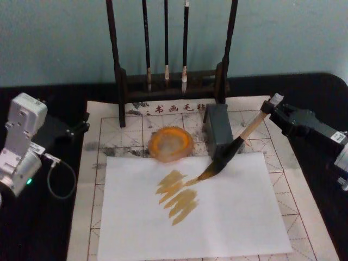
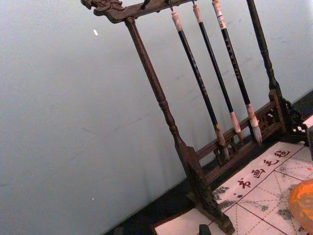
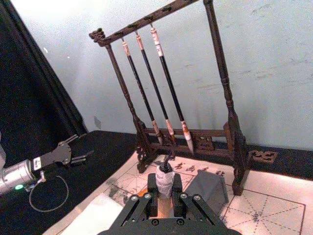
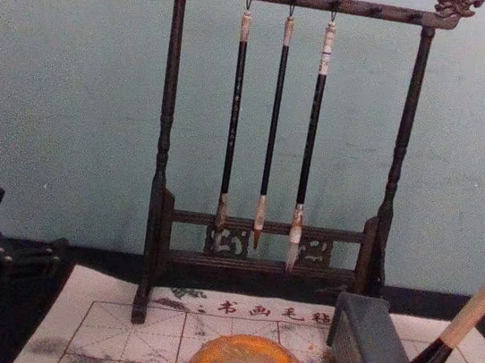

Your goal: Pick up the brush from the inkstone, write on the paper, then place the brush back to its original position.

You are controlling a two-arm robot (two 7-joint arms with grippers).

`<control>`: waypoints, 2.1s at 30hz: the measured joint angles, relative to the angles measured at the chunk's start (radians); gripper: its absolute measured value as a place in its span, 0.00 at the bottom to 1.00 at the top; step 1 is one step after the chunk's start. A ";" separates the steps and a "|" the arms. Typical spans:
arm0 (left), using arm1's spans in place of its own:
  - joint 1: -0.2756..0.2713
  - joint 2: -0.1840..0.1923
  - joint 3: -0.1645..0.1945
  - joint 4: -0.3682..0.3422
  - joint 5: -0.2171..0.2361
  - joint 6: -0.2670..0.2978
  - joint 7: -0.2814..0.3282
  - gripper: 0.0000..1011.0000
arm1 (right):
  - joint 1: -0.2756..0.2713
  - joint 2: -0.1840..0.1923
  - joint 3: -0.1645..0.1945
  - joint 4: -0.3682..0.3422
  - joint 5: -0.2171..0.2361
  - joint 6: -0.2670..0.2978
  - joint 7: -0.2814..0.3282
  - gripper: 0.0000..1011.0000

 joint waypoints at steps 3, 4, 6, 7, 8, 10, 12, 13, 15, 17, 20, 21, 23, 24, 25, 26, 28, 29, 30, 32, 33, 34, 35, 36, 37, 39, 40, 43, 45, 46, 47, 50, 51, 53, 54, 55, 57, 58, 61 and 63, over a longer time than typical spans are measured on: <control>0.000 0.000 0.000 0.000 0.000 0.000 0.000 0.99 | -0.003 0.001 0.005 -0.002 -0.001 0.000 -0.004 0.18; 0.000 0.000 0.000 0.000 0.000 0.000 0.000 0.99 | -0.003 0.001 0.005 -0.002 -0.001 0.000 -0.004 0.18; 0.000 0.000 0.000 0.000 0.000 0.000 0.000 0.99 | -0.004 0.001 0.008 -0.002 -0.003 0.000 -0.005 0.18; 0.000 0.000 0.000 0.000 0.000 0.000 0.000 0.99 | -0.005 0.001 0.008 -0.002 -0.003 0.001 -0.006 0.18; 0.000 0.000 0.000 0.000 0.000 0.000 0.000 0.99 | -0.006 0.001 0.010 -0.002 -0.003 0.001 -0.006 0.18; 0.000 0.000 0.000 0.000 0.000 0.000 0.000 0.99 | -0.007 0.001 0.013 -0.004 -0.003 0.002 -0.006 0.18; 0.000 0.000 0.000 0.000 0.000 0.000 0.000 0.99 | -0.009 0.001 0.015 -0.005 -0.003 0.002 -0.006 0.18; 0.000 0.000 0.000 0.000 0.000 0.000 0.000 0.99 | -0.009 0.001 0.016 -0.006 -0.003 0.002 -0.005 0.18; 0.000 0.000 0.000 0.000 0.000 0.000 0.000 0.99 | -0.012 0.000 0.022 -0.009 0.006 0.003 -0.002 0.18; 0.000 0.000 0.000 0.000 0.000 0.000 0.000 0.99 | -0.016 -0.003 0.029 -0.011 0.022 0.001 0.005 0.18; 0.000 0.000 0.000 0.000 0.000 0.000 0.000 0.99 | -0.021 -0.008 0.038 -0.014 0.046 -0.002 0.019 0.18; 0.000 0.000 0.000 0.000 0.000 0.000 0.000 0.99 | -0.022 -0.009 0.040 -0.015 0.051 -0.004 0.021 0.18; 0.000 0.000 0.000 0.000 0.000 0.000 0.000 0.99 | -0.023 -0.013 0.045 -0.016 0.066 -0.008 0.025 0.18; 0.000 0.000 0.000 0.000 0.000 0.000 0.000 0.99 | -0.024 -0.014 0.046 -0.016 0.070 -0.009 0.026 0.18; 0.000 0.000 0.000 0.000 0.000 0.000 0.000 0.99 | -0.024 -0.017 0.047 -0.016 0.075 -0.011 0.026 0.18; 0.000 0.000 0.000 0.000 0.000 0.000 0.000 0.99 | -0.023 -0.023 0.048 -0.015 0.083 -0.015 0.026 0.18; 0.000 0.000 0.000 0.000 0.000 0.000 0.000 0.99 | -0.022 -0.028 0.049 -0.012 0.089 -0.018 0.026 0.18; 0.000 0.000 0.000 0.000 0.000 0.000 0.000 0.99 | -0.019 -0.034 0.049 -0.009 0.096 -0.021 0.026 0.18; 0.000 0.000 0.000 0.000 0.000 0.000 0.000 0.99 | -0.018 -0.036 0.049 -0.007 0.099 -0.022 0.025 0.18; 0.000 0.000 0.000 0.000 0.000 0.000 0.000 0.99 | -0.014 -0.044 0.048 -0.001 0.108 -0.024 0.025 0.18; 0.000 0.000 0.000 0.000 0.000 0.000 0.000 0.99 | -0.012 -0.046 0.047 0.001 0.110 -0.024 0.025 0.18; 0.000 0.000 0.000 0.000 0.000 0.000 0.000 0.99 | -0.011 -0.047 0.046 0.002 0.113 -0.024 0.025 0.18; 0.000 0.000 0.000 0.000 0.000 0.000 0.000 0.99 | -0.010 -0.049 0.045 0.004 0.115 -0.025 0.025 0.18; 0.000 0.000 0.000 0.000 0.000 0.000 0.000 0.99 | -0.009 -0.050 0.043 0.005 0.116 -0.025 0.026 0.18; 0.000 0.000 0.000 0.000 0.000 0.000 0.000 0.99 | -0.006 -0.053 0.041 0.008 0.119 -0.025 0.026 0.18; 0.000 0.000 0.000 0.000 0.000 0.000 0.000 0.99 | -0.002 -0.055 0.037 0.012 0.124 -0.025 0.026 0.18; 0.000 0.000 0.000 0.000 0.000 0.000 0.000 0.99 | 0.000 -0.056 0.036 0.013 0.125 -0.025 0.027 0.18; 0.000 0.000 0.000 0.000 0.000 0.000 0.000 0.99 | 0.004 -0.060 0.032 0.018 0.132 -0.025 0.029 0.18; 0.000 0.000 0.000 0.000 0.000 0.000 0.000 0.99 | 0.008 -0.065 0.031 0.023 0.143 -0.024 0.029 0.18; 0.000 0.000 0.000 0.000 0.000 0.000 0.000 0.99 | 0.009 -0.067 0.031 0.025 0.147 -0.023 0.030 0.18; 0.000 0.000 0.000 0.000 0.000 0.000 0.000 0.99 | 0.011 -0.069 0.030 0.027 0.151 -0.023 0.030 0.18; 0.000 0.000 0.000 0.000 0.000 0.000 0.000 0.99 | 0.019 -0.081 0.028 0.040 0.170 -0.020 0.030 0.18; 0.000 0.000 0.000 0.000 0.000 0.000 0.000 0.99 | 0.024 -0.089 0.027 0.048 0.182 -0.017 0.027 0.18; 0.000 0.000 0.000 0.000 0.000 0.000 0.000 0.99 | 0.031 -0.098 0.025 0.058 0.194 -0.013 0.025 0.18; 0.000 0.000 0.000 0.000 0.000 0.000 0.000 0.99 | 0.035 -0.102 0.024 0.063 0.200 -0.012 0.024 0.18; 0.000 0.000 0.000 0.000 0.000 0.000 0.000 0.99 | 0.039 -0.106 0.023 0.069 0.205 -0.010 0.022 0.18; 0.000 0.000 0.000 0.000 0.000 0.000 0.000 0.99 | 0.052 -0.119 0.018 0.087 0.220 -0.006 0.015 0.18; 0.000 0.000 0.000 0.000 0.000 0.000 0.000 0.99 | 0.056 -0.124 0.016 0.093 0.224 -0.005 0.012 0.18; 0.000 0.000 0.000 0.000 0.000 0.000 0.000 0.99 | 0.075 -0.144 0.007 0.120 0.243 -0.001 0.003 0.18; 0.000 0.000 0.000 0.000 0.000 0.000 0.000 0.99 | 0.091 -0.160 -0.001 0.143 0.252 0.000 -0.004 0.18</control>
